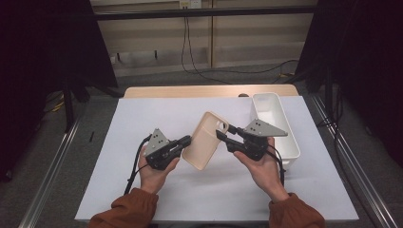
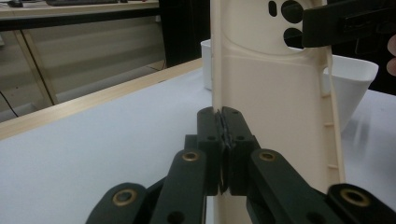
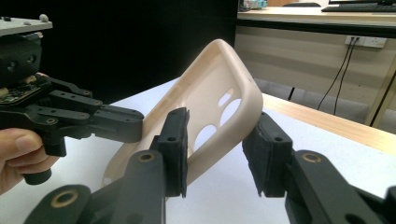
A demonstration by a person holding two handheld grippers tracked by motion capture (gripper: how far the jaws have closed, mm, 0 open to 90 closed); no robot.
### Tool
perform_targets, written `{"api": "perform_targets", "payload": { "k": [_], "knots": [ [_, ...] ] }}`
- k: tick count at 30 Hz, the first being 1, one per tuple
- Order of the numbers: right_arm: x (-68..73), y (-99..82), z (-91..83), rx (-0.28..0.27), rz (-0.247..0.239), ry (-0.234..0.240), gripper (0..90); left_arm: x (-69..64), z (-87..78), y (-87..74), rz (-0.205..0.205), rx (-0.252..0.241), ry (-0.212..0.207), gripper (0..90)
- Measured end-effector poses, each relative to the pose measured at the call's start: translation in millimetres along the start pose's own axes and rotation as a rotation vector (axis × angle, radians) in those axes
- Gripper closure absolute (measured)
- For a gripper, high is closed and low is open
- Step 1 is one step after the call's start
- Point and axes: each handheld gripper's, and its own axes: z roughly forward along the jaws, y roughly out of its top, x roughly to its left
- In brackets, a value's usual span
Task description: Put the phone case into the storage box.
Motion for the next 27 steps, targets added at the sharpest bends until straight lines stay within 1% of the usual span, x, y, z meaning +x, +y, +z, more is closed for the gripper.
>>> {"api": "perform_targets", "payload": {
  "k": [7, 8, 10, 13, 14, 15, 16, 17, 18, 20, 23, 27],
  "knots": [
    [-0.4, 0.3, 0.4, -0.006, -0.005, -0.008, 64.9, -0.7, 0.5, -0.5, 0.007, 0.003, -0.003, 87.4],
    [-0.3, 0.5, 0.7, -0.009, -0.003, -0.009, 66.8, -1.0, 0.6, -0.8, 0.008, 0.004, -0.001, 87.3],
    [-0.3, 0.7, 0.8, -0.009, -0.003, -0.01, 67.8, -1.4, 1.0, -1.2, 0.011, 0.011, 0.001, 87.3],
    [0.5, 1.8, 0.7, -0.014, -0.011, -0.005, 72.3, -2.7, 2.0, -2.7, 0.016, 0.017, 0.005, 87.0],
    [0.9, 2.2, 0.6, -0.017, -0.011, -0.002, 73.9, -3.3, 2.5, -3.4, 0.011, 0.021, 0.002, 86.9],
    [0.9, 2.2, 0.6, -0.017, -0.011, -0.002, 73.9, -3.6, 3.1, -4.0, 0.014, 0.027, 0.001, 86.9],
    [1.7, 3.2, 0.2, -0.023, -0.019, 0.003, 78.0, -4.2, 4.5, -5.3, 0.02, 0.034, -0.002, 86.4],
    [1.7, 3.2, 0.2, -0.023, -0.019, 0.003, 78.0, -4.2, 4.5, -5.3, 0.02, 0.034, -0.002, 86.2],
    [2.8, 4.3, 0.0, -0.03, -0.021, 0.016, 79.4, -5.0, 5.1, -5.8, 0.02, 0.039, 0.004, 86.2],
    [3.9, 4.9, 0.0, -0.028, -0.029, 0.014, 80.1, -4.4, 5.7, -6.1, 0.022, 0.046, 0.001, 86.2],
    [4.1, 5.0, 0.3, -0.031, -0.03, 0.018, 80.6, -4.3, 6.2, -6.8, 0.019, 0.043, 0.0, 86.2],
    [4.2, 4.8, 1.4, -0.033, -0.032, 0.022, 80.8, -3.6, 7.4, -8.4, 0.021, 0.05, 0.0, 86.1]
  ]
}}
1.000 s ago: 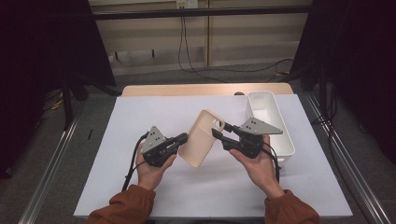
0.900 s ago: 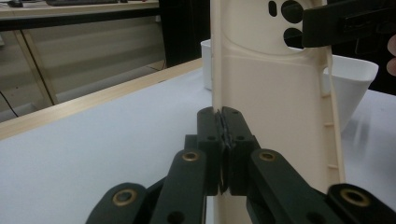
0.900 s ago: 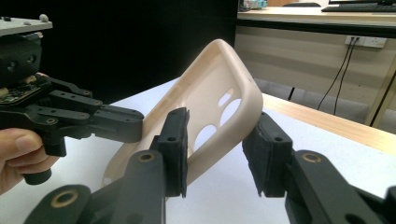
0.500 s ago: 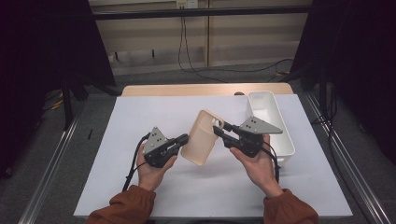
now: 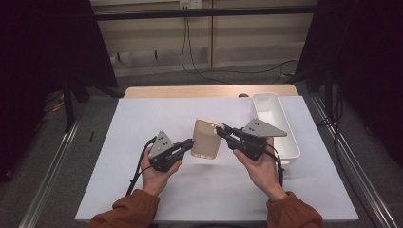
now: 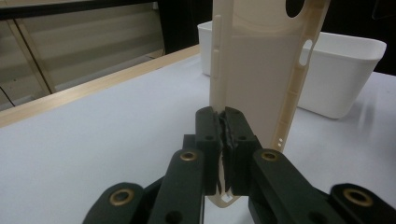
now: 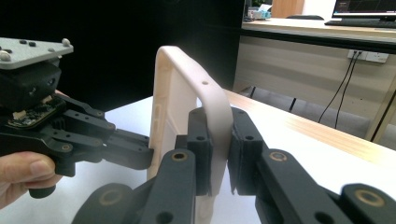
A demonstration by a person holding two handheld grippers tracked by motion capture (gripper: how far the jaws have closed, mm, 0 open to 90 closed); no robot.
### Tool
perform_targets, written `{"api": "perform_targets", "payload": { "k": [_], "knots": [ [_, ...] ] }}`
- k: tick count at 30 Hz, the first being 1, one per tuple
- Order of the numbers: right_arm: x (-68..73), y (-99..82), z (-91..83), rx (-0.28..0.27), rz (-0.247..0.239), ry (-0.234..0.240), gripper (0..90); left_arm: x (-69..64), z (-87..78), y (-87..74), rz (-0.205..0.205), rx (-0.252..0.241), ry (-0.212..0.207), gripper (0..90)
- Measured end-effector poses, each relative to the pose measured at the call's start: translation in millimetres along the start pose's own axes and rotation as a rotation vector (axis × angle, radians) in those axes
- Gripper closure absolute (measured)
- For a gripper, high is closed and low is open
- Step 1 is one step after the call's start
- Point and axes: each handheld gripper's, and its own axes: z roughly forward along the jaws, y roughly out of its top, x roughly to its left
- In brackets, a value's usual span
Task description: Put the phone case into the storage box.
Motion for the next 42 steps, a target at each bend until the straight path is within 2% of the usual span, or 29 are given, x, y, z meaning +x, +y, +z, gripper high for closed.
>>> {"api": "perform_targets", "payload": {
  "k": [12, 16, 19, 22, 28, 30, 32, 33, 34, 37, 38, 41, 42],
  "knots": [
    [3.9, -0.2, 1.3, -0.006, -0.026, 0.014, 81.3, 4.2, 3.9, -4.4, -0.022, 0.011, -0.034, 84.0],
    [3.0, -0.4, 1.7, -0.01, -0.02, 0.014, 81.3, 4.6, 3.9, -4.6, -0.026, 0.01, -0.035, 82.1],
    [2.4, -0.7, 1.7, -0.013, -0.026, 0.015, 81.3, 5.6, 4.4, -5.2, -0.04, 0.013, -0.038, 75.2],
    [2.0, -1.1, 1.9, -0.013, -0.027, 0.015, 81.3, 6.4, 4.4, -5.2, -0.054, 0.008, -0.044, 71.9],
    [0.9, -1.6, 2.6, -0.014, -0.027, 0.018, 81.3, 7.5, 5.0, -5.6, -0.064, 0.004, -0.051, 61.5],
    [0.6, -1.8, 2.7, -0.013, -0.029, 0.018, 81.3, 7.3, 5.0, -5.3, -0.07, 0.001, -0.042, 53.0],
    [-0.3, -2.0, 2.8, -0.012, -0.032, 0.015, 81.3, 7.4, 4.8, -5.2, -0.07, -0.001, -0.037, 49.7],
    [-1.2, -2.2, 2.6, -0.015, -0.031, 0.014, 81.3, 7.5, 4.6, -5.2, -0.065, -0.001, -0.03, 43.1],
    [-1.2, -2.2, 2.6, -0.015, -0.031, 0.014, 81.3, 7.4, 4.6, -5.3, -0.069, -0.007, -0.023, 43.1],
    [-2.1, -2.4, 1.7, -0.013, -0.03, 0.017, 81.3, 8.4, 4.8, -5.3, -0.077, -0.01, -0.022, 28.7],
    [-2.1, -2.4, 1.7, -0.013, -0.03, 0.017, 81.3, 9.1, 5.1, -5.2, -0.075, -0.008, -0.018, 28.7],
    [-2.5, -2.7, 1.4, -0.015, -0.029, 0.018, 81.3, 11.0, 5.6, -5.5, -0.097, -0.012, -0.029, 18.9],
    [-2.5, -2.7, 1.4, -0.015, -0.029, 0.018, 81.3, 11.2, 5.7, -5.5, -0.097, -0.012, -0.027, 18.9]
  ]
}}
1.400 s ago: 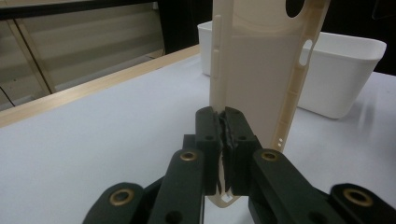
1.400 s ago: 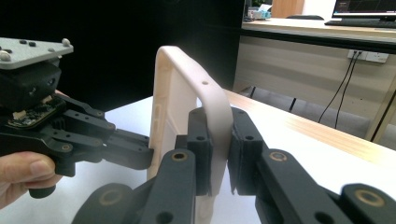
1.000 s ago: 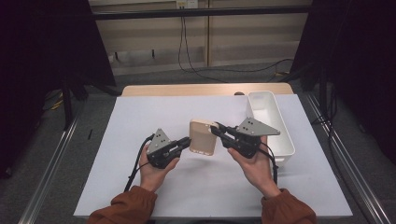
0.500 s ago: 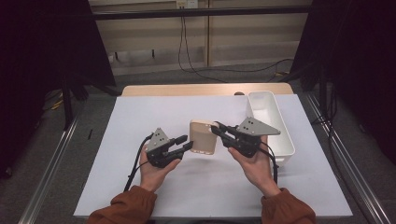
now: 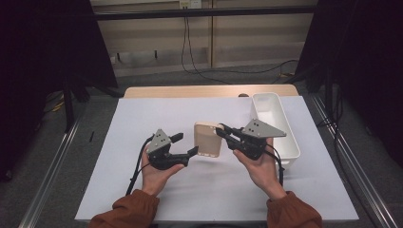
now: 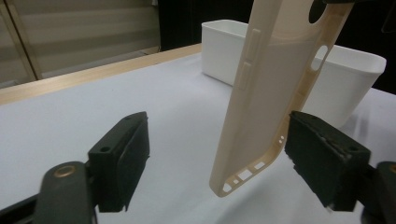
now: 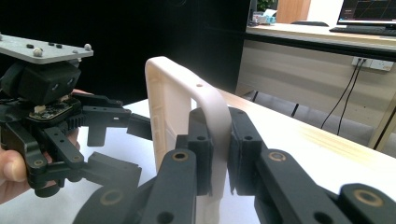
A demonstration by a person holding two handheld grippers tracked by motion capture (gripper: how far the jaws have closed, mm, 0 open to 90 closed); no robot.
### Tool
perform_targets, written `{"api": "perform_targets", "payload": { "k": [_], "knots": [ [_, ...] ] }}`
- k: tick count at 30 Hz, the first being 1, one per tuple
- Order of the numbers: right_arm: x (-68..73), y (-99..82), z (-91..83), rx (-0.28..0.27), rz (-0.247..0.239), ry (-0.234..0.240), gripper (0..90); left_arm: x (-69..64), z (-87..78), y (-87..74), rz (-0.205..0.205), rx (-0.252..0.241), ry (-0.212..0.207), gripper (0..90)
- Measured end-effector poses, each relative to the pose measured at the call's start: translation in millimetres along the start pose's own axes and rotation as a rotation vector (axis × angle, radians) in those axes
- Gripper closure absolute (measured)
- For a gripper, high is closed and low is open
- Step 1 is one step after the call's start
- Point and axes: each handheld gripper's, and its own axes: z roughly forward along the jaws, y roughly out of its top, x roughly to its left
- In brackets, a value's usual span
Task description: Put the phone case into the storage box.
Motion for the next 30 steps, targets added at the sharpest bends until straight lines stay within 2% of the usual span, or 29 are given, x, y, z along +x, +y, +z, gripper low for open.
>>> {"api": "perform_targets", "payload": {
  "k": [3, 5, 8, 10, 13, 15, 17, 22, 26, 30],
  "knots": [
    [-0.7, -0.1, -0.2, -0.003, 0.005, 0.0, 81.3, 0.5, 0.8, -0.1, 0.003, -0.001, 0.015, 12.0],
    [-0.9, -0.1, -0.7, -0.003, 0.004, 0.0, 81.3, 1.5, 0.7, 0.1, -0.008, -0.002, 0.008, 8.5],
    [-1.4, -0.2, -1.4, -0.006, 0.003, -0.001, 81.3, 2.4, 0.1, 0.7, -0.002, -0.014, 0.013, 5.0],
    [-1.6, -0.6, -1.8, -0.004, 0.001, -0.003, 81.3, 3.8, -1.3, 1.4, 0.002, -0.021, 0.015, 4.9],
    [-2.8, -1.9, -3.1, -0.004, 0.001, -0.004, 81.3, 5.2, -2.7, 2.1, -0.013, -0.029, 0.019, 3.5],
    [-4.1, -3.0, -4.7, -0.003, 0.001, -0.006, 81.3, 4.9, -4.1, 2.6, -0.006, -0.027, 0.035, 1.2],
    [-5.6, -4.1, -7.1, -0.002, 0.005, -0.009, 81.3, 4.5, -5.3, 2.9, 0.005, -0.028, 0.032, 1.2],
    [-10.5, -5.3, -13.8, -0.006, 0.008, -0.024, 81.3, 4.5, -5.9, 2.6, 0.003, -0.02, 0.035, 1.5],
    [-13.5, -5.6, -17.8, -0.011, 0.007, -0.034, 81.2, 4.8, -6.5, 0.7, 0.016, -0.005, 0.057, 1.7],
    [-16.6, -5.7, -22.3, -0.01, 0.006, -0.043, 81.2, 4.9, -11.9, -0.8, 0.021, -0.022, 0.079, 2.2]
  ]
}}
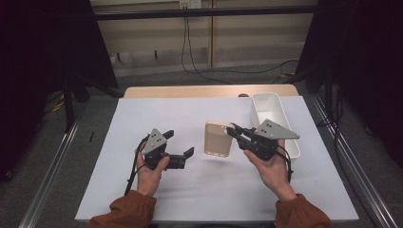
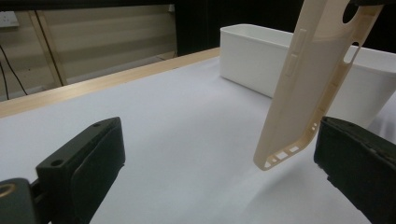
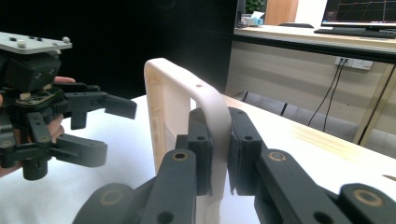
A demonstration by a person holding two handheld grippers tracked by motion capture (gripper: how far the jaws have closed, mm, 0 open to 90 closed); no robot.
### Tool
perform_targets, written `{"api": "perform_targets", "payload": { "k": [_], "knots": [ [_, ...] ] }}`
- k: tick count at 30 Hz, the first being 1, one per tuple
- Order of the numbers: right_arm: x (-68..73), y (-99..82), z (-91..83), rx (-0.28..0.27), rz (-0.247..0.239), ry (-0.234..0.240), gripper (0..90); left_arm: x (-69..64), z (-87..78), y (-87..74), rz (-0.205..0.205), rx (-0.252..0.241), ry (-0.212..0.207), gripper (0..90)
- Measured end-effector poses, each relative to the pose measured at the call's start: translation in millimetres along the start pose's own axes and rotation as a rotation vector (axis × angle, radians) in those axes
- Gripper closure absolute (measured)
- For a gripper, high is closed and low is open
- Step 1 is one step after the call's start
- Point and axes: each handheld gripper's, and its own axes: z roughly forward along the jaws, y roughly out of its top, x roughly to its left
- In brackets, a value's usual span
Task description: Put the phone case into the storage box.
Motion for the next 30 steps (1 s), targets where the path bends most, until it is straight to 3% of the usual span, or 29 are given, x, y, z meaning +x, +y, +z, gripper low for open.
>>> {"api": "perform_targets", "payload": {
  "k": [6, 8, 11, 15, 30],
  "knots": [
    [-5.0, 1.1, -7.4, -0.005, -0.002, -0.014, 81.2, 4.0, -11.3, -1.9, -0.002, -0.033, 0.038, 2.2],
    [-6.0, 1.2, -9.5, -0.004, 0.0, -0.02, 81.2, 5.3, -15.2, -3.6, -0.02, -0.037, 0.043, 2.2],
    [-8.6, 1.1, -11.8, -0.004, -0.002, -0.025, 81.3, 7.0, -21.9, -6.0, -0.005, -0.045, 0.071, 2.2],
    [-11.0, 1.2, -14.6, -0.005, 0.004, -0.032, 81.3, 9.0, -31.1, -7.4, -0.021, -0.069, 0.078, 2.3],
    [-20.4, 5.9, -25.3, -0.017, 0.002, -0.058, 81.3, 15.5, -57.5, -3.7, -0.012, -0.107, 0.125, 2.3]
  ]
}}
